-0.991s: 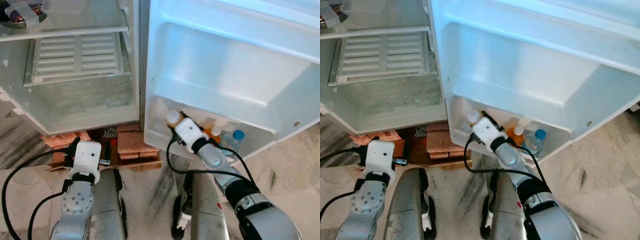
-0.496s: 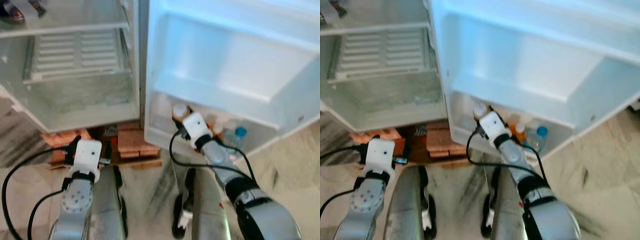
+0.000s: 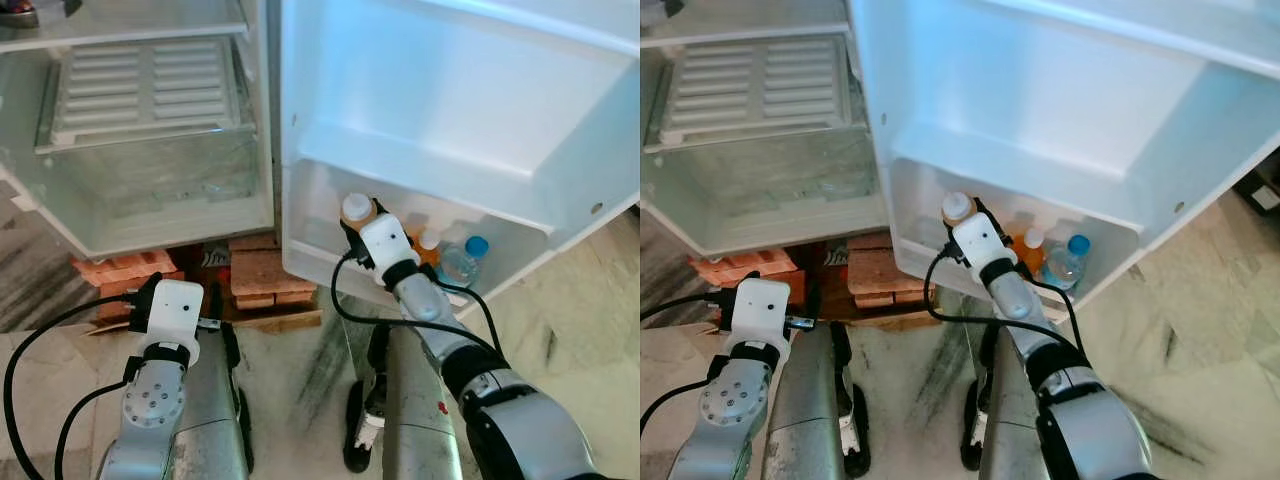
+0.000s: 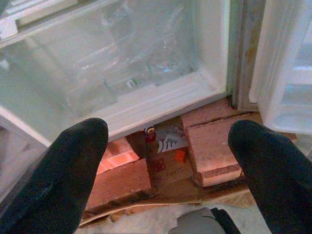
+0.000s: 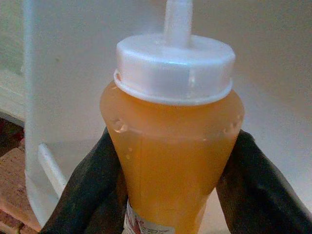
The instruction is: Restocking fridge
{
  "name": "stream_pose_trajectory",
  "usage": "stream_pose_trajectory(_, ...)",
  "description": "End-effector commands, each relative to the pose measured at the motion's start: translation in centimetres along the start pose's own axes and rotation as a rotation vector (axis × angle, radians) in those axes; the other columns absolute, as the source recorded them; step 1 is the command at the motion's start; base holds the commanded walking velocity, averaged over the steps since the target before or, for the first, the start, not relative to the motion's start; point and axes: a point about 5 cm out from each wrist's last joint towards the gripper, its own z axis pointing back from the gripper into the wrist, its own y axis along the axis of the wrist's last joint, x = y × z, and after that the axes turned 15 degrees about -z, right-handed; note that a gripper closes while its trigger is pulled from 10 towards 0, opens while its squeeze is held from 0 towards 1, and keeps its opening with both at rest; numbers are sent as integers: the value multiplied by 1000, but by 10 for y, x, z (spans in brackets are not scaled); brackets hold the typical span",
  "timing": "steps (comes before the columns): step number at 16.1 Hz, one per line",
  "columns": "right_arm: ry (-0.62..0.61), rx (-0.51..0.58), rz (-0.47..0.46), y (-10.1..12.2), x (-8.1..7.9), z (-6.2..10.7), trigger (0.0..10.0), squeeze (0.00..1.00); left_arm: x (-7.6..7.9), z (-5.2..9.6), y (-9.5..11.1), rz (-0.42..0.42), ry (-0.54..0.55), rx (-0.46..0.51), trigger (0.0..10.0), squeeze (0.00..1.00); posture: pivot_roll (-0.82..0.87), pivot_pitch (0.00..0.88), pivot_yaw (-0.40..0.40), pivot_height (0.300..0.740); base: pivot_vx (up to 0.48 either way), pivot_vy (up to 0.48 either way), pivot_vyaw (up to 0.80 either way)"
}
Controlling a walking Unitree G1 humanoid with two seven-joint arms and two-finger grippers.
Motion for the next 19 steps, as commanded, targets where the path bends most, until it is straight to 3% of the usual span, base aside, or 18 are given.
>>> stream_pose_trajectory(1, -9, -89, -23, -19, -4, 10, 10000, 0, 2, 1, 0, -12, -8, -3, 10000, 0, 210, 269, -63, 527, 0, 0, 0)
stream_pose_trajectory(4, -74, -19, 12, -5, -2, 0, 10000, 0, 2, 0, 1, -15, -1, 4, 10000, 0, 218, 268, -69, 527, 0, 0, 0)
stream_pose_trajectory(6, -53, -9, -17, 2, -7, -8, 10000, 0, 2, -1, 1, -13, 2, 2, 10000, 0, 219, 267, -72, 527, 0, 0, 0)
stream_pose_trajectory(11, -116, -217, -117, -27, -7, 3, 10000, 0, 3, -1, 2, -9, 2, 2, 10000, 0, 222, 267, -73, 512, 0, 0, 0)
stream_pose_trajectory(14, -160, -319, -122, -38, 1, 8, 10000, 0, 4, -2, 2, -9, -5, 4, 10000, 0, 215, 264, -72, 512, 0, 0, 0)
stream_pose_trajectory(15, -213, -408, -126, -46, 10, 13, 10000, 0, 4, -3, 3, -9, -8, 6, 10000, 0, 214, 264, -71, 512, 0, 0, 0)
stream_pose_trajectory(19, -314, -475, -323, -55, 20, 20, 10000, 0, 5, -4, 3, -9, -11, 7, 10000, 0, 213, 264, -70, 512, 0, 0, 0)
